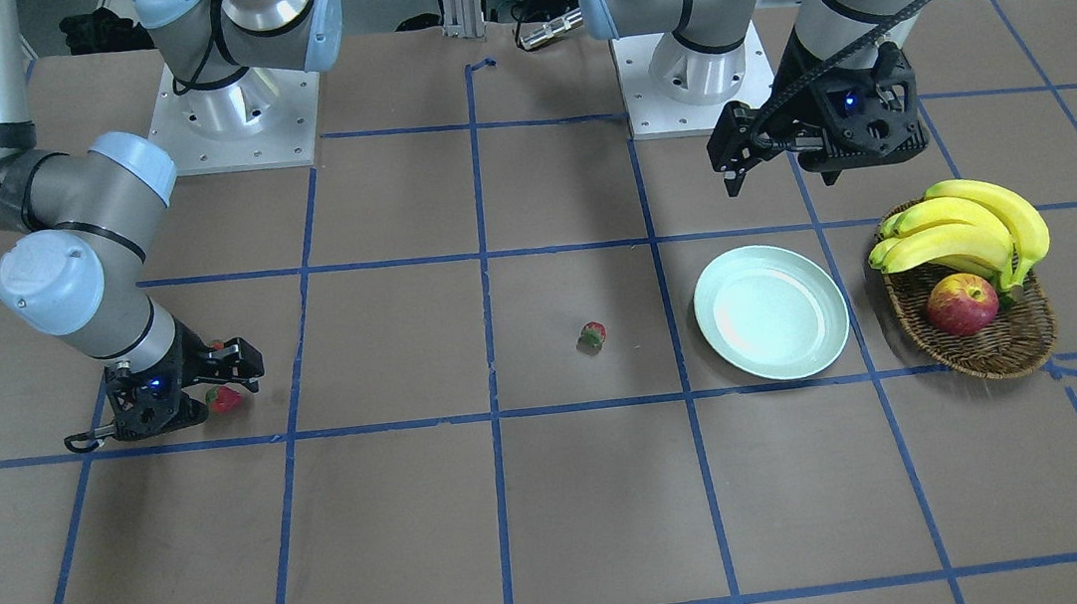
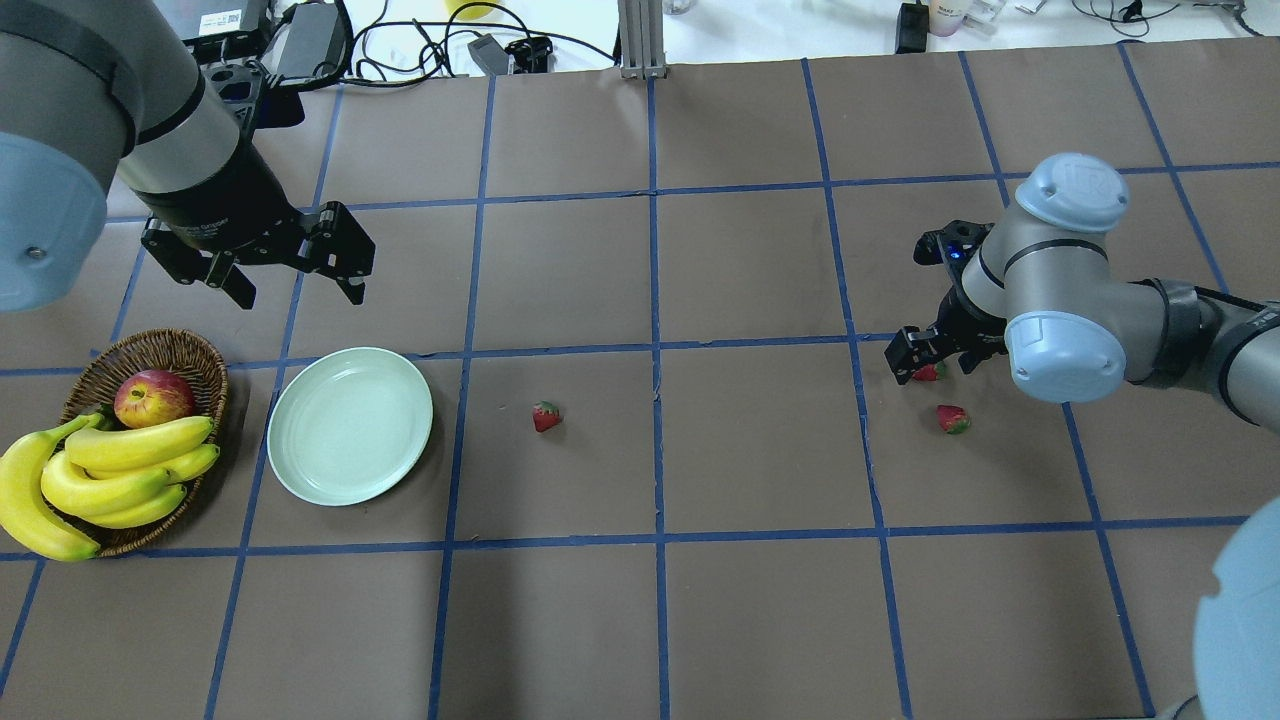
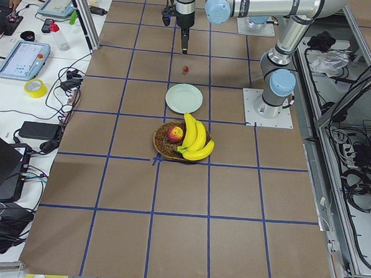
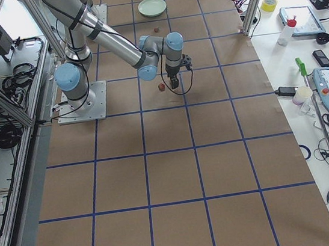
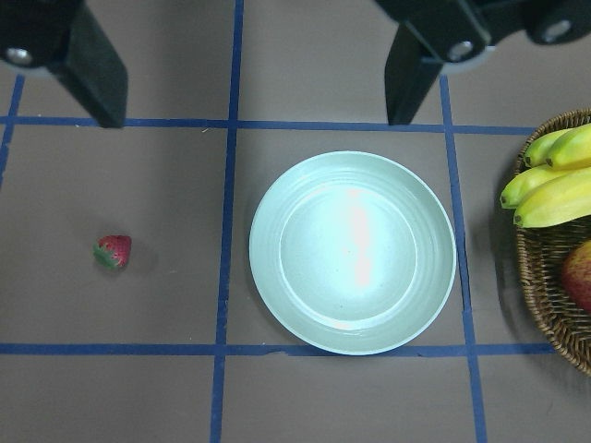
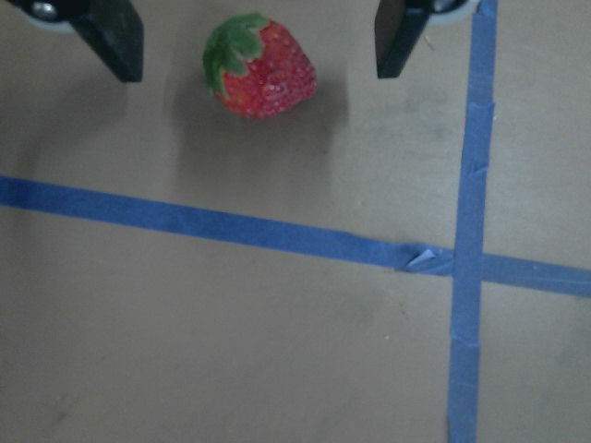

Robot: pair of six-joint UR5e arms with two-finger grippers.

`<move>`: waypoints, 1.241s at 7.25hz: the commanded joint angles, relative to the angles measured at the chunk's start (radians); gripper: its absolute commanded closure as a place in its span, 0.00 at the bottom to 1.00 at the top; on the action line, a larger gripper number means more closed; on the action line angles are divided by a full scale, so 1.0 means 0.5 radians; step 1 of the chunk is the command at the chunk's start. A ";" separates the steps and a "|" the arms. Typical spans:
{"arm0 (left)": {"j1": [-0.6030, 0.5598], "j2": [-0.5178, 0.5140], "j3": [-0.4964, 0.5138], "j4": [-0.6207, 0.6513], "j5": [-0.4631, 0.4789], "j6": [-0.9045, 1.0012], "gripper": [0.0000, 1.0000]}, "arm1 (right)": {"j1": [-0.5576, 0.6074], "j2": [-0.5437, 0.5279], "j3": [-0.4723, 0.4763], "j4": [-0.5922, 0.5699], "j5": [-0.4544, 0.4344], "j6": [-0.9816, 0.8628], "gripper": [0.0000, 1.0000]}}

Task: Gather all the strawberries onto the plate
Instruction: 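Grasp the farther strawberry with the right gripper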

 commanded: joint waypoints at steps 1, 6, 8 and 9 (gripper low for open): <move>-0.003 0.000 0.000 -0.002 0.004 0.000 0.00 | 0.000 0.003 0.000 0.004 -0.015 -0.041 0.38; 0.000 -0.012 0.003 -0.005 -0.002 -0.025 0.00 | 0.003 -0.012 -0.042 0.010 -0.036 -0.023 0.79; 0.000 -0.015 0.000 -0.005 0.001 -0.025 0.00 | 0.155 -0.018 -0.253 0.107 -0.012 0.166 0.81; 0.000 -0.015 0.000 -0.005 0.001 -0.025 0.00 | 0.342 -0.018 -0.370 0.157 -0.003 0.416 0.81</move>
